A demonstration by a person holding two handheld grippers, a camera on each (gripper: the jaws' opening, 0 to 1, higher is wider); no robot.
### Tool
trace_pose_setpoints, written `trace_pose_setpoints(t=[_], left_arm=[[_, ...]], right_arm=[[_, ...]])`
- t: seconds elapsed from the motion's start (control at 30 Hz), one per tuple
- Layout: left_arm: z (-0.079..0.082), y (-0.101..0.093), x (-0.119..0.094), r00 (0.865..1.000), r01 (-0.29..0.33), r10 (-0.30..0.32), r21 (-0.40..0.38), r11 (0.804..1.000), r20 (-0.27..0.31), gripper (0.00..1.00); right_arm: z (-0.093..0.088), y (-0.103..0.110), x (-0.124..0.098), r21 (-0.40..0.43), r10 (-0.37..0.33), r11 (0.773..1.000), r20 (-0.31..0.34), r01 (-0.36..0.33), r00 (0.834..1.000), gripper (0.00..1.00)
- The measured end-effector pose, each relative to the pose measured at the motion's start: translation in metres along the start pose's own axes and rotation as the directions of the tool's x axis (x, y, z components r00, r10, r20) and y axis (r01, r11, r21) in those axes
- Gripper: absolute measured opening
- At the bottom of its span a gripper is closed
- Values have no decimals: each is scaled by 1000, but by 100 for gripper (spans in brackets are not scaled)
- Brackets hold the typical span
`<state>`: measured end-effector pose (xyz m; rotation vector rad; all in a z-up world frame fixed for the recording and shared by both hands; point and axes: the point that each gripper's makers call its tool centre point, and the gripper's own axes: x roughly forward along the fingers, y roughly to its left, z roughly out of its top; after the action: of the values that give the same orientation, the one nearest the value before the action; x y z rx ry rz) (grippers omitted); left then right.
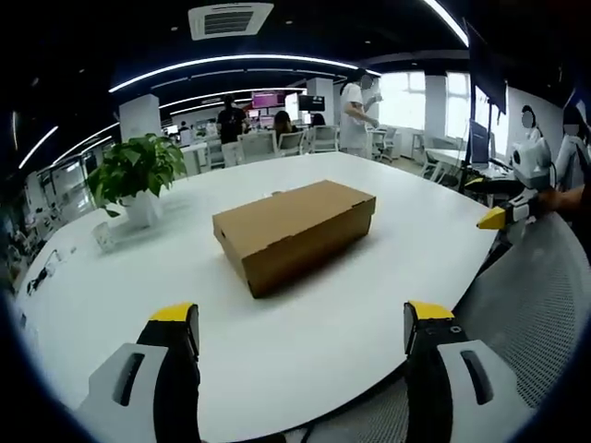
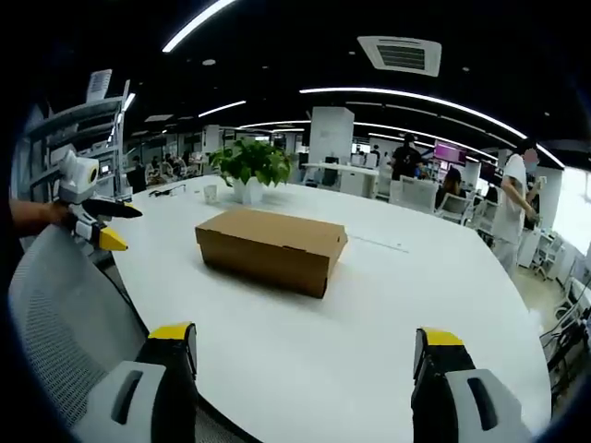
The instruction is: Operate the shoe box by opening the lid, removing the specified soft item, and placing it in the target area until the item is outside and the box remains undamaged.
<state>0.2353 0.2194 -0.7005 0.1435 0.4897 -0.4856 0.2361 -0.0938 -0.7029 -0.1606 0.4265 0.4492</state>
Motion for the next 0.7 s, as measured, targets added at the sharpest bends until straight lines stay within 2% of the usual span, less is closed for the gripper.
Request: trace_pose_setpoints(t=[0.7], left_arm=[[-1, 0, 0, 1000, 4, -4, -8, 1000, -4, 96]], right_arm=[[1, -1, 0, 7, -4, 1000, 5, 4, 1000, 98]])
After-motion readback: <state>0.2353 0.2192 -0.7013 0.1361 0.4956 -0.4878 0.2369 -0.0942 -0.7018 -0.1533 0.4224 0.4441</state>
